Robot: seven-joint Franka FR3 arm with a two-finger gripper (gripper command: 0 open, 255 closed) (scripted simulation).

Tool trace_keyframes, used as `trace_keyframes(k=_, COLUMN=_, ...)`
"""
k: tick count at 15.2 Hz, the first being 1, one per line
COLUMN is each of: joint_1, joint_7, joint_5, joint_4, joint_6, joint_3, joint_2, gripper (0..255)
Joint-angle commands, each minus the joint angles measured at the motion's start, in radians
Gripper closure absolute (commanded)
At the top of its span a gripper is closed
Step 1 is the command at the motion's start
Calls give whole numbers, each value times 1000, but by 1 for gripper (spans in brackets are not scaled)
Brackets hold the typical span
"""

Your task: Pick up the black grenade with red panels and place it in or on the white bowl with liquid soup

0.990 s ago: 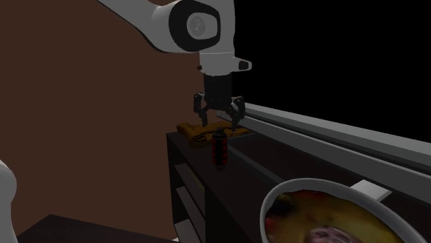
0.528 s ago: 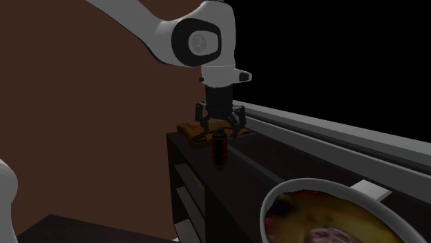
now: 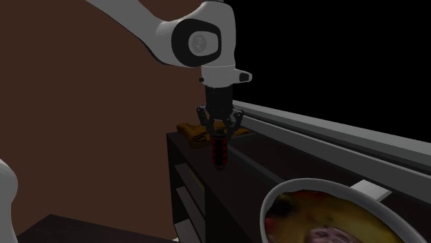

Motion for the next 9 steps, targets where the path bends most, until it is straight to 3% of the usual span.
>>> trace_keyframes(k=1, joint_1=0, joint_7=0, joint_5=0, joint_4=0, joint_6=0, joint_3=0, joint_2=0, gripper=255)
trace_keyframes(k=9, joint_1=-2, joint_7=8, joint_5=-6, joint_4=17, joint_6=-28, joint_3=6, joint_2=-11, gripper=255)
